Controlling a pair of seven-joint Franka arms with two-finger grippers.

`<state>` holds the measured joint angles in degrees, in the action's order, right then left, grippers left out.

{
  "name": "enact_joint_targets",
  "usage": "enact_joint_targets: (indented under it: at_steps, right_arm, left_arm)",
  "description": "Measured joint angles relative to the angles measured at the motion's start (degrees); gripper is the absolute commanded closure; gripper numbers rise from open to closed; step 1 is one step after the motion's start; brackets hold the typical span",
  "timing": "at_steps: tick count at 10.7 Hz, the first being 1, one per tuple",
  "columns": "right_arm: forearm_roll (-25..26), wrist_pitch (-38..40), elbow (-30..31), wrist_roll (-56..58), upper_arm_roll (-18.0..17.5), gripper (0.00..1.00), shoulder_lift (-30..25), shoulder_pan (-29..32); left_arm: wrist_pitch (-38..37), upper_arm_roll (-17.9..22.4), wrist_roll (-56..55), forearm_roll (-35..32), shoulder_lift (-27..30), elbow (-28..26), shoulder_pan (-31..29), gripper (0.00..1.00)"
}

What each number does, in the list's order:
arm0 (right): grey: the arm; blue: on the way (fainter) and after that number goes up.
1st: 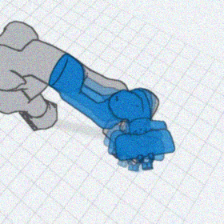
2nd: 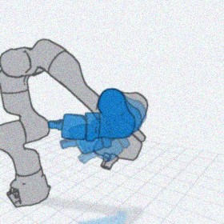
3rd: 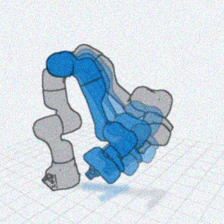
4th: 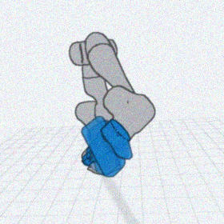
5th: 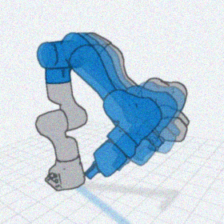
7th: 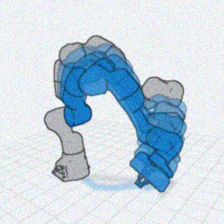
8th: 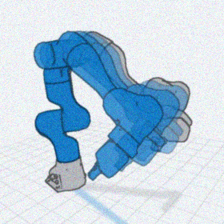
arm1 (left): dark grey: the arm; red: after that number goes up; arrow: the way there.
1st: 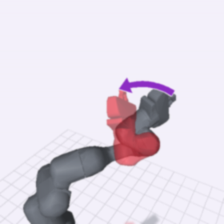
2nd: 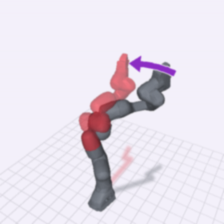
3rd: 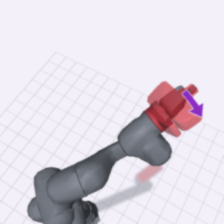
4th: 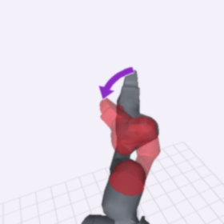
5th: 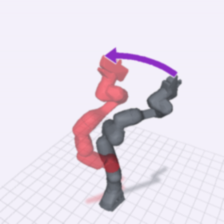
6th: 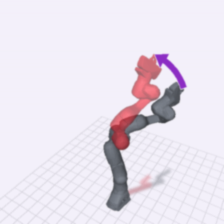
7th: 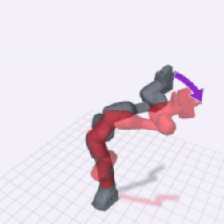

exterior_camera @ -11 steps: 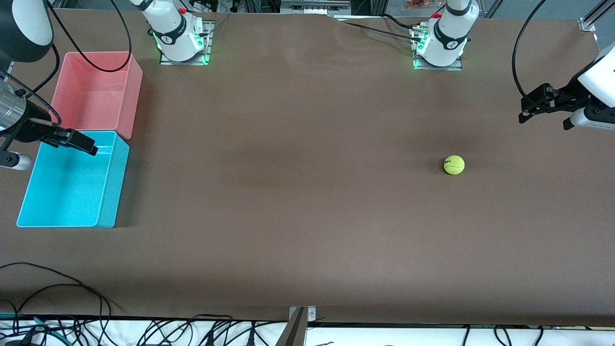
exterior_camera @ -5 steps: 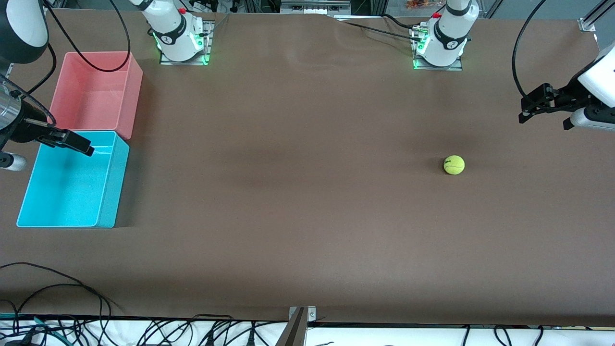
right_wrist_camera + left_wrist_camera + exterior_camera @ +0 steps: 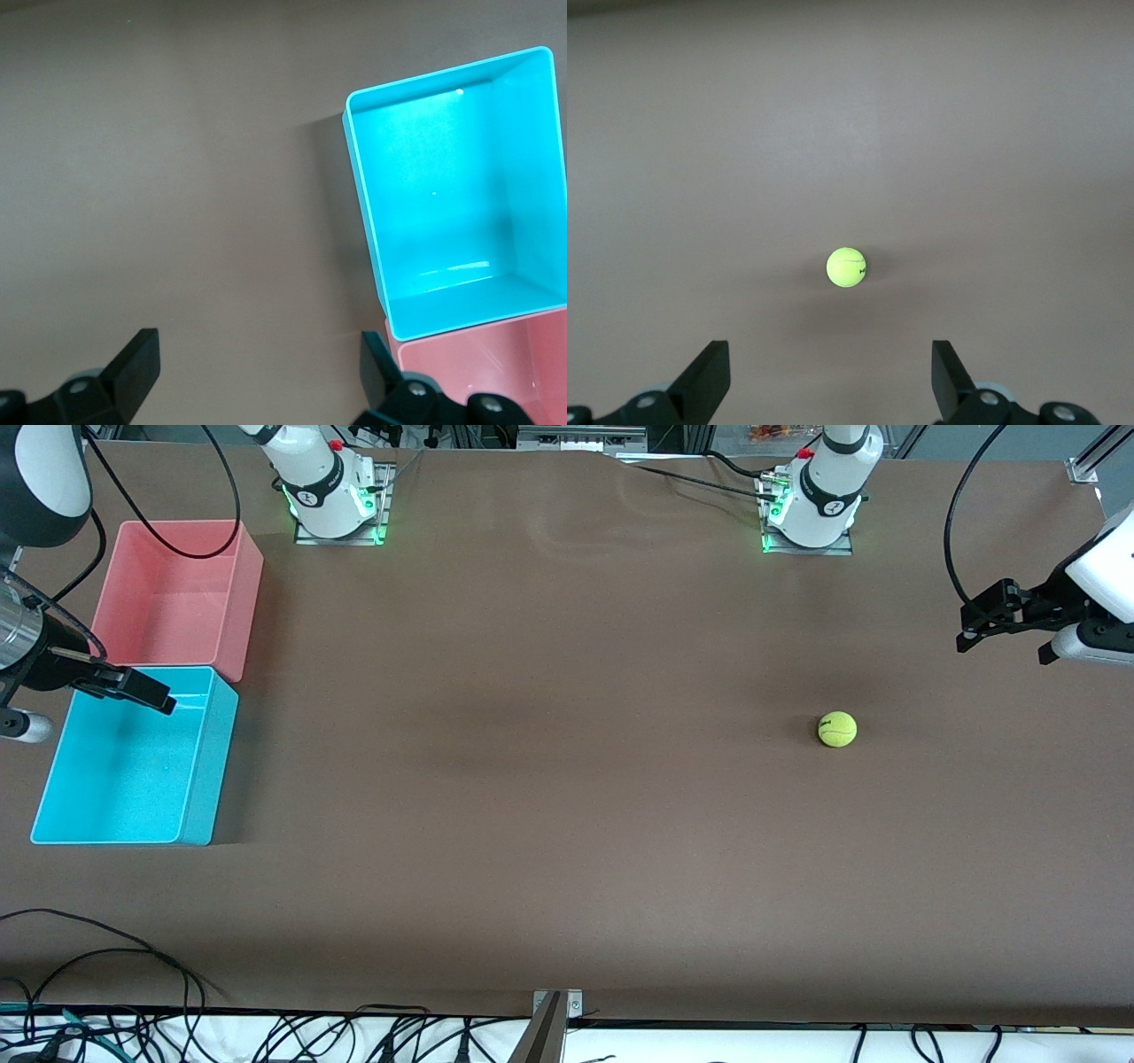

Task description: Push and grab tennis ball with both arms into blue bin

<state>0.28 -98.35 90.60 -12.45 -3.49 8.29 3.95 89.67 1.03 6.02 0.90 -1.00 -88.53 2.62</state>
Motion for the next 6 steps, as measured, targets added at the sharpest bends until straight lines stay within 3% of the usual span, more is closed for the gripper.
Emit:
enact_joint_targets:
  at_steps: [6]
  right_arm:
    - [0.0, 0.0, 0.0, 0.0, 0.0, 0.0, 1.0, 0.0]
  left_arm:
    - [0.0, 0.0, 0.0, 0.0, 0.0, 0.0, 0.0, 0.0]
